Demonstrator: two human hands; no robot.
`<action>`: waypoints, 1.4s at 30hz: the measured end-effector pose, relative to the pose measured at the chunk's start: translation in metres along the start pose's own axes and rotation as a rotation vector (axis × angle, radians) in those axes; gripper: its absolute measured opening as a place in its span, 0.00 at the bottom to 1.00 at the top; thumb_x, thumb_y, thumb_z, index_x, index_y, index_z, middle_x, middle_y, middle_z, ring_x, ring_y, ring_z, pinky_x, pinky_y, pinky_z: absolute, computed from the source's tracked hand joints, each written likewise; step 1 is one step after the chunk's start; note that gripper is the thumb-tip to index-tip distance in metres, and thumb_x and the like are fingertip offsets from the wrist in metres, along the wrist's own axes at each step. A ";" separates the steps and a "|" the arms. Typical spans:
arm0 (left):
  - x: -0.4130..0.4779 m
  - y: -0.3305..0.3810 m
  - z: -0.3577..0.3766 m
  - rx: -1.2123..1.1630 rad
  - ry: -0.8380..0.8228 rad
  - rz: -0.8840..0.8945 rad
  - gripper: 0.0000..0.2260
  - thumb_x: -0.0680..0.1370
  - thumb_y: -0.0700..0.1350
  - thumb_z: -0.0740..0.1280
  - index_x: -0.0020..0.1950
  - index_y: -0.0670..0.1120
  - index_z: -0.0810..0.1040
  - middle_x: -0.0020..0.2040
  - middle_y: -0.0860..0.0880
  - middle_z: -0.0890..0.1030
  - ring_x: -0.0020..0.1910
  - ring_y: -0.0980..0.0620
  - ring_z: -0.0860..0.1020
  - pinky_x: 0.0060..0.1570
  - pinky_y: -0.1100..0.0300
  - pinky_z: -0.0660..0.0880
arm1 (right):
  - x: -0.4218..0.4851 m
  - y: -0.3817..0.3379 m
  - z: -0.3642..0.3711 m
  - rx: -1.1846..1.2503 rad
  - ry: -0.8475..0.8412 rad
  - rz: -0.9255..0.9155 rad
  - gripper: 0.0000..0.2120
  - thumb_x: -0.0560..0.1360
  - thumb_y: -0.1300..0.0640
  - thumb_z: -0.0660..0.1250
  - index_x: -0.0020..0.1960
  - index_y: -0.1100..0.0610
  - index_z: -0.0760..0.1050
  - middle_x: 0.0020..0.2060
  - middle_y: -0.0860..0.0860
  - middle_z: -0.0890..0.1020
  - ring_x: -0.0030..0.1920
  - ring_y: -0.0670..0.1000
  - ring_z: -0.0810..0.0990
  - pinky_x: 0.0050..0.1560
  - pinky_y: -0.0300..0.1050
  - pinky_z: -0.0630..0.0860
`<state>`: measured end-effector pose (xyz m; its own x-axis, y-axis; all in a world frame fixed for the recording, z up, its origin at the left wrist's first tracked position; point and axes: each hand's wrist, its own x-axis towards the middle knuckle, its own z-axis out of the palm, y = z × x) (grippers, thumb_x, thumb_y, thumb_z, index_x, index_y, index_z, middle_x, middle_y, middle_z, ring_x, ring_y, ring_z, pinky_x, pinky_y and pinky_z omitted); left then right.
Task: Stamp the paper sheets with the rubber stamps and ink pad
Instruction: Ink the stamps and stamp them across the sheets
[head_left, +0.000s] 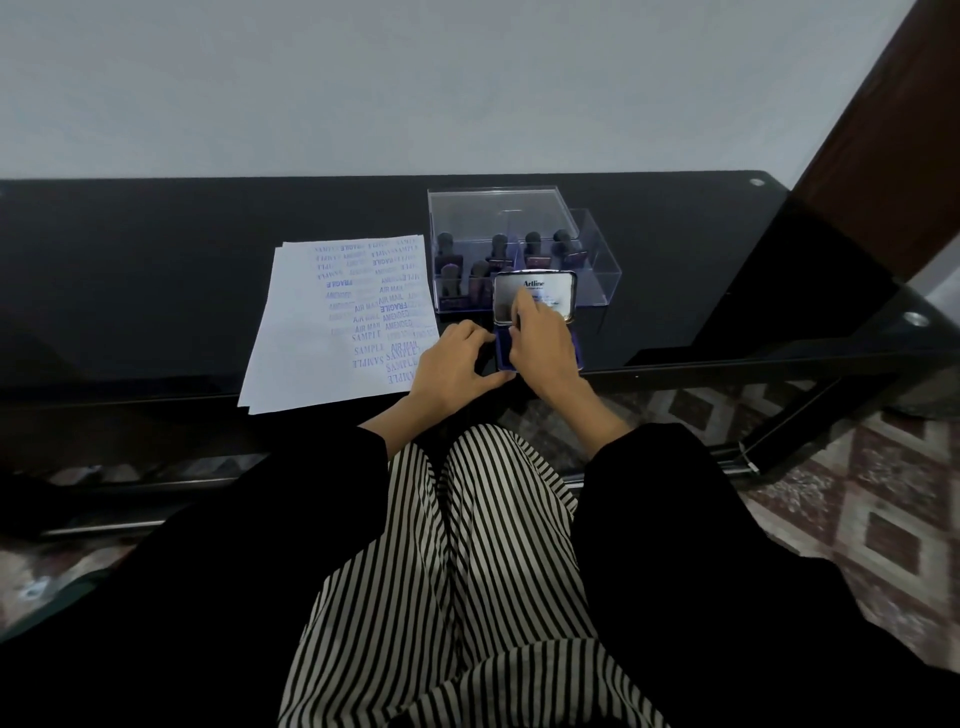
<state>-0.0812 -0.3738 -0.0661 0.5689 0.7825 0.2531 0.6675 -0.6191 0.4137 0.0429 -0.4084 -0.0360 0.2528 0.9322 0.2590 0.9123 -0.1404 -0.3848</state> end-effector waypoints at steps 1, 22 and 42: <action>0.000 0.000 0.000 0.001 -0.001 -0.003 0.26 0.73 0.59 0.67 0.65 0.44 0.72 0.60 0.49 0.73 0.61 0.52 0.70 0.52 0.56 0.73 | -0.004 0.000 0.000 0.003 0.026 0.001 0.05 0.76 0.65 0.61 0.51 0.60 0.66 0.47 0.59 0.77 0.48 0.60 0.74 0.39 0.46 0.62; 0.003 0.001 -0.003 0.012 -0.021 -0.014 0.27 0.71 0.60 0.69 0.64 0.45 0.73 0.58 0.50 0.74 0.60 0.52 0.71 0.50 0.56 0.72 | -0.008 0.002 -0.005 0.014 -0.004 0.003 0.06 0.78 0.62 0.59 0.47 0.57 0.62 0.43 0.59 0.77 0.43 0.58 0.74 0.37 0.46 0.63; 0.015 -0.001 -0.022 0.010 -0.210 0.037 0.28 0.72 0.57 0.70 0.66 0.43 0.71 0.62 0.46 0.73 0.61 0.49 0.71 0.57 0.56 0.71 | -0.002 0.004 -0.015 -0.026 -0.101 -0.020 0.08 0.79 0.58 0.60 0.47 0.58 0.60 0.45 0.60 0.78 0.43 0.60 0.76 0.36 0.47 0.66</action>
<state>-0.0844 -0.3602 -0.0438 0.6799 0.7289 0.0794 0.6487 -0.6485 0.3983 0.0511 -0.4161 -0.0246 0.2023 0.9635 0.1753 0.9251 -0.1293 -0.3569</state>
